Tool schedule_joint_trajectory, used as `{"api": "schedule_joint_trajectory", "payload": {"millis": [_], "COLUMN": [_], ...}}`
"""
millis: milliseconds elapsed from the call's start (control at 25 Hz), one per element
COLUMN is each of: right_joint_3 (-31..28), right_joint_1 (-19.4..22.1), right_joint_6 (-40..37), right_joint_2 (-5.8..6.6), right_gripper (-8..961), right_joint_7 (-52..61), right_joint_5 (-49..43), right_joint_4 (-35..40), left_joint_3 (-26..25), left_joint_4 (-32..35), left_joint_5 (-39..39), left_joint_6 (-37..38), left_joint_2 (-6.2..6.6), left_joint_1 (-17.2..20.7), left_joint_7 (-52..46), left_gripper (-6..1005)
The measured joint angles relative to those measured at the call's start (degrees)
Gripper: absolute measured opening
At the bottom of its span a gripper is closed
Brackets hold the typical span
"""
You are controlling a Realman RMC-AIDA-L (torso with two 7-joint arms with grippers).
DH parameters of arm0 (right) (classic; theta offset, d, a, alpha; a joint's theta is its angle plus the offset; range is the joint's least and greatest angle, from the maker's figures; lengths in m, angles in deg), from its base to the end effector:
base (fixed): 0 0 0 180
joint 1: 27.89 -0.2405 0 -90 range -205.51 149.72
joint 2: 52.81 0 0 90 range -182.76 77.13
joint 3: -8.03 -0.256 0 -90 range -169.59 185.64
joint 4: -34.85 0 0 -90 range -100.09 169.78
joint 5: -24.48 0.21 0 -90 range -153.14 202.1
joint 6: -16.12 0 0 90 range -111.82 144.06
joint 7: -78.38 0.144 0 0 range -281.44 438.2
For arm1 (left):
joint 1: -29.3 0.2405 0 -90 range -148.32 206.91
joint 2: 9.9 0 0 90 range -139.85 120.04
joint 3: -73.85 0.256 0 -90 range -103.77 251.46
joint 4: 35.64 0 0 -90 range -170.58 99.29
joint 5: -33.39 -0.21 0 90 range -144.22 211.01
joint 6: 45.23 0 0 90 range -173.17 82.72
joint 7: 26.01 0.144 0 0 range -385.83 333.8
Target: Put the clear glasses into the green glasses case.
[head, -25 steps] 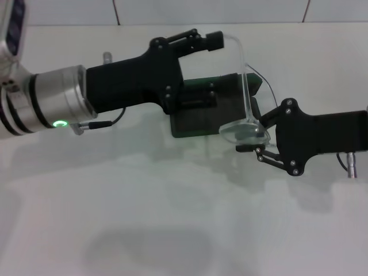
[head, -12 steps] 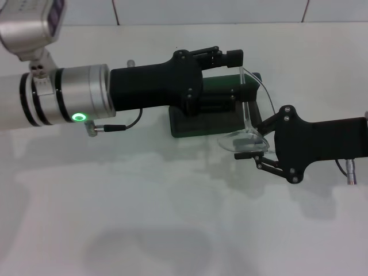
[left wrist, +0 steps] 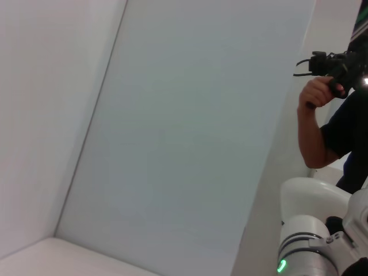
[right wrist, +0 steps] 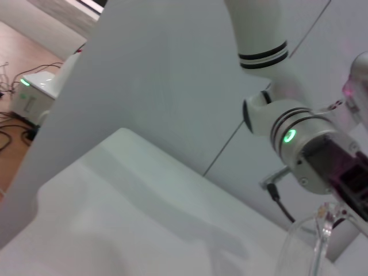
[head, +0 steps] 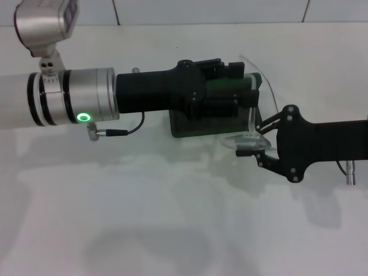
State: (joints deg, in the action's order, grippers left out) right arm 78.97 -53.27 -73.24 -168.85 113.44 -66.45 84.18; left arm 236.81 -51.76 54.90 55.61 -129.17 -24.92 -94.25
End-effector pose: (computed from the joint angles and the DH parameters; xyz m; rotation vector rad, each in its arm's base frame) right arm 0.2033 0.3148 -0.0088 -2.6577 -0.8395 0.6571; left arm -0.1643 0.3507 -0.0383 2.8514 0.4983 1.1691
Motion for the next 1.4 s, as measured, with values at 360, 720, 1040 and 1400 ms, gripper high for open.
{"api": "schedule_joint_trajectory", "payload": {"millis": [360,720,1040,1400], "right_joint_3": [-0.27,-0.28,0.25,0.25], "right_joint_1": [0.22,0.69,0.68,0.68], "right_joint_6": [0.34,0.54,0.23,0.19], "right_joint_2": [0.21,0.21,0.21,0.28], "right_gripper": [114,114,114,114], "right_joint_7": [-6.63,-6.97,-7.50,-7.54], "right_joint_5": [3.93,3.79,3.68,3.63], "right_joint_4": [-4.02,-4.15,-4.16,-4.16], "left_joint_3": [0.08,0.08,0.00,-0.02], "left_joint_4": [0.97,1.64,1.87,3.11], "left_joint_5": [-2.25,-2.42,-3.06,-5.45], "left_joint_6": [0.04,-0.11,-2.26,-5.03], "left_joint_2": [-0.04,-0.09,-0.27,-0.27], "left_joint_1": [-0.81,-1.36,-2.18,-3.56], "left_joint_7": [-1.03,-1.25,-2.65,-4.07], "left_gripper": [793,794,793,793]}}
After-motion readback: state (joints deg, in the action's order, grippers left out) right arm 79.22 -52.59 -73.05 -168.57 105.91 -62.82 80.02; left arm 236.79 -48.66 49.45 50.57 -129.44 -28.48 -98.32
